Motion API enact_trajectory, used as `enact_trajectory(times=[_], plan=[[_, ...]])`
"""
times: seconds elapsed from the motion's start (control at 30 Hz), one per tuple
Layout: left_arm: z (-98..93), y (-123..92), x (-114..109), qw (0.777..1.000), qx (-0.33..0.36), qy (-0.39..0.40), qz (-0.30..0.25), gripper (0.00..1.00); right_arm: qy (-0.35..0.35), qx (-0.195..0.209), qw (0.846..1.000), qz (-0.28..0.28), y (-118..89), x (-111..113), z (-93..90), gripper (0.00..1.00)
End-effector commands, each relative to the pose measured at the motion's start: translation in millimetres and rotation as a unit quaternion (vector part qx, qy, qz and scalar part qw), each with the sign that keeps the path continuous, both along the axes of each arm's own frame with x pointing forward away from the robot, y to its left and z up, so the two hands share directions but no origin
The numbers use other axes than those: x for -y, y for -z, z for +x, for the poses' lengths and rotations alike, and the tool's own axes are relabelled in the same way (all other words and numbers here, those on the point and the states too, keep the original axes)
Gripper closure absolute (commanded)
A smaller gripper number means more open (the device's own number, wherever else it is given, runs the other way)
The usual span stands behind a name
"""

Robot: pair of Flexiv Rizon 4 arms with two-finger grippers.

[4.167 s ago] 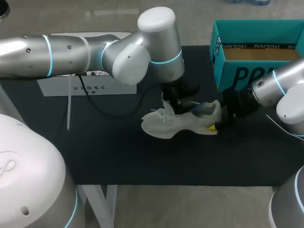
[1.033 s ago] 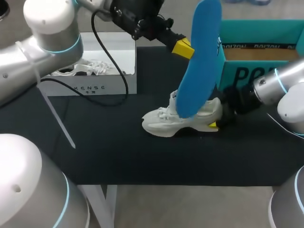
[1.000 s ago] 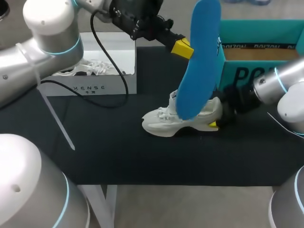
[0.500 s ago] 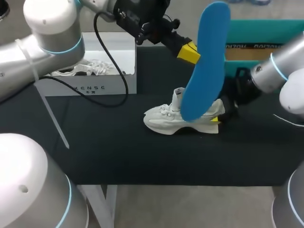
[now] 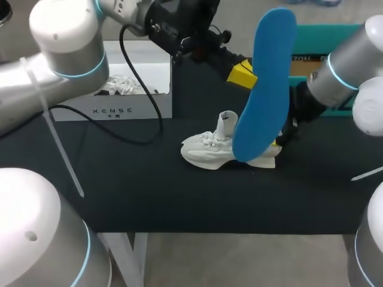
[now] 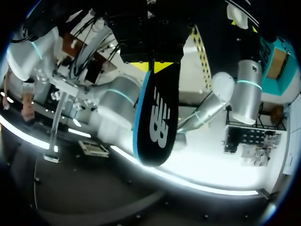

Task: Take the shoe out of the shoebox, open the shoe tongue, remove and reinsert the insole, then place the shoe into the shoebox

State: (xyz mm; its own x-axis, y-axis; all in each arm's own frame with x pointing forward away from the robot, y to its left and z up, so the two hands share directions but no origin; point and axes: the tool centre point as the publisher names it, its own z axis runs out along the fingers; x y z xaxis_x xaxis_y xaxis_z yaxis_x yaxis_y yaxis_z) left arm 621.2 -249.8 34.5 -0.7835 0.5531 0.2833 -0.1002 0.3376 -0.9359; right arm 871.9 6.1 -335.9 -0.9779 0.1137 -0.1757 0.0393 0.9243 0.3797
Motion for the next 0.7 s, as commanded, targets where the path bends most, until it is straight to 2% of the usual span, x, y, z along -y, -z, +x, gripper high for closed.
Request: enact_trajectory(times=[0.03, 0.27, 0.37, 0.4, 0.5, 0.7], plan=[[-13.7, 3.3, -0.8, 1.000, -0.010, 0.006, -0.017, 1.00, 0.017, -0.011, 0.995, -0.097, -16.6, 0.7, -9.5, 0.00], [-38.0, 3.2, -4.3, 1.000, -0.008, -0.011, -0.012, 1.00, 0.015, -0.019, 0.994, -0.107, -20.8, -0.2, -21.3, 0.00], [-44.7, 1.6, -7.6, 0.999, 0.001, -0.022, -0.022, 1.00, 0.017, -0.021, 0.994, -0.105, -19.0, -1.9, -27.1, 0.00], [-49.2, 0.1, -9.9, 0.999, 0.002, -0.021, -0.031, 1.00, 0.026, -0.010, 0.993, -0.112, -18.2, -2.2, -28.6, 0.00], [-54.6, -1.8, -13.2, 0.999, 0.012, -0.030, -0.037, 1.00, 0.045, -0.001, 0.991, -0.123, -11.9, 1.6, -29.0, 0.00], [-60.7, -2.7, -17.9, 0.998, 0.013, -0.034, -0.045, 1.00, 0.058, -0.012, 0.992, -0.109, -2.5, 9.2, -26.4, 0.00]])
